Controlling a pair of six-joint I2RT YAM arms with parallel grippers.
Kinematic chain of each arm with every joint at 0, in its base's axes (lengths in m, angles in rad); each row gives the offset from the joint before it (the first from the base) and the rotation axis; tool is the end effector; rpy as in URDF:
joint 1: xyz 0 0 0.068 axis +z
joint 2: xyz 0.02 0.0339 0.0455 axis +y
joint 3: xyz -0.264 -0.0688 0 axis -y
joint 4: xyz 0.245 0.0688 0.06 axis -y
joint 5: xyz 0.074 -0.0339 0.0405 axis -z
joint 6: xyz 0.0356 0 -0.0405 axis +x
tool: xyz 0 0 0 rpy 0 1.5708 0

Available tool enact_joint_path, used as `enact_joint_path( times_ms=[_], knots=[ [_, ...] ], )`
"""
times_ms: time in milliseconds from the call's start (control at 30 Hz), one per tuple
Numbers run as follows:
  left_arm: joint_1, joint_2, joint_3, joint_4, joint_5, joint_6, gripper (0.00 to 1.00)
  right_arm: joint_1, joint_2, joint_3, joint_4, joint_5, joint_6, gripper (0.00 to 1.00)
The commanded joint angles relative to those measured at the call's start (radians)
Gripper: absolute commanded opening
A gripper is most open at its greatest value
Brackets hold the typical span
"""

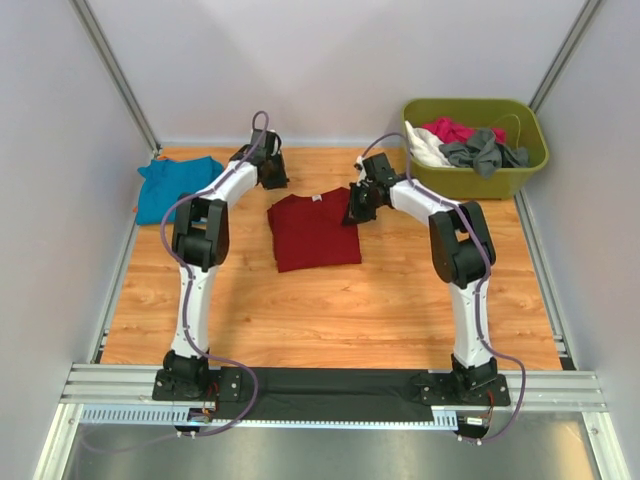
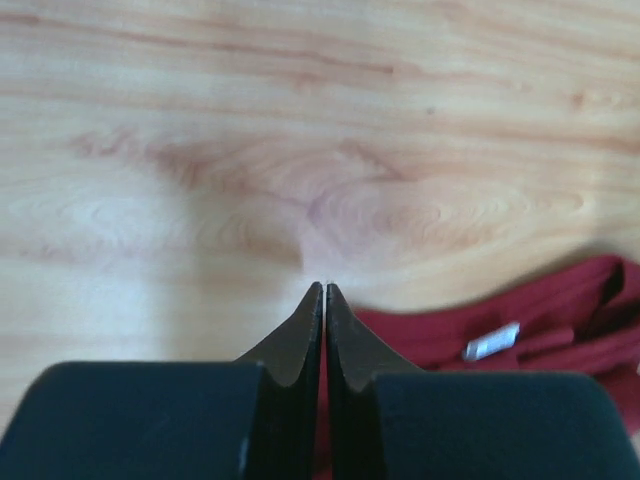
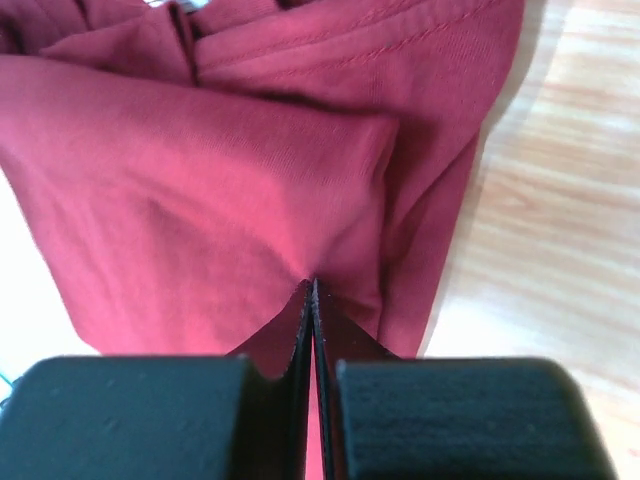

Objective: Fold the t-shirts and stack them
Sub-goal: Fold the tshirt, then neatly place the folded tshirt to the corner

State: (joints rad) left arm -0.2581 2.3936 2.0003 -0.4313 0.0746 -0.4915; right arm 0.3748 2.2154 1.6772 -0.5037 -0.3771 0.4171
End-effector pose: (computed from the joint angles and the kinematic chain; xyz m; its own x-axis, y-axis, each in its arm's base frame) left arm 0.5187 -0.1397 0.1742 -0.7691 -0.2837 -0.5727 -0.0675 0.9271 -0.3686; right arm 0.4361 0.1856 0.1580 -0.9425 0.0340 -0.3325 -0.1438 0.8569 0.4951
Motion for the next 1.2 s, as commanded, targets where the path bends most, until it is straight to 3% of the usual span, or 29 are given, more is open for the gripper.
enact_joint_path(
  times_ms=[0, 67, 100, 133, 200, 267, 433, 500, 567, 633, 833, 1167],
  knots=[
    [0.003, -0.170, 0.008, -0.090, 0.005, 0.091, 0.09, 0.004, -0.118, 0.033, -0.044, 0.049, -0.011, 0.00],
    [0.005, -0.285, -0.065, -0.136, -0.019, 0.093, 0.22, 0.003, -0.158, 0.117, -0.097, 0.075, -0.023, 0.00],
    [0.005, -0.327, -0.104, -0.142, -0.024, 0.085, 0.37, 0.001, -0.167, 0.149, -0.119, 0.081, -0.029, 0.01],
    [0.005, -0.371, -0.145, -0.147, -0.032, 0.076, 0.43, 0.003, -0.184, 0.194, -0.136, 0.089, -0.035, 0.03],
    [0.005, -0.494, -0.273, -0.159, -0.038, 0.047, 0.60, 0.001, -0.200, 0.220, -0.177, 0.104, -0.049, 0.21],
    [0.005, -0.595, -0.393, -0.165, -0.052, 0.022, 0.69, -0.002, -0.220, 0.230, -0.203, 0.104, -0.066, 0.42],
    [0.005, -0.718, -0.602, -0.136, 0.046, -0.044, 0.82, -0.020, -0.281, 0.193, -0.309, 0.150, -0.100, 0.69],
    [0.005, -0.748, -0.708, -0.077, 0.077, -0.073, 0.94, -0.042, -0.316, 0.139, -0.303, 0.152, -0.100, 0.81],
    [0.005, -0.757, -0.768, -0.003, 0.106, -0.107, 0.96, -0.068, -0.361, 0.109, -0.302, 0.150, -0.100, 0.95],
    [0.003, -0.755, -0.843, 0.064, 0.116, -0.133, 0.97, -0.086, -0.394, 0.070, -0.309, 0.153, -0.098, 1.00],
    [0.005, -0.654, -0.885, 0.221, 0.111, -0.133, 0.96, -0.126, -0.437, 0.035, -0.360, 0.170, -0.112, 1.00],
    [0.005, -0.511, -0.864, 0.388, 0.131, -0.176, 0.84, -0.129, -0.500, -0.028, -0.377, 0.257, -0.123, 1.00]
  ],
)
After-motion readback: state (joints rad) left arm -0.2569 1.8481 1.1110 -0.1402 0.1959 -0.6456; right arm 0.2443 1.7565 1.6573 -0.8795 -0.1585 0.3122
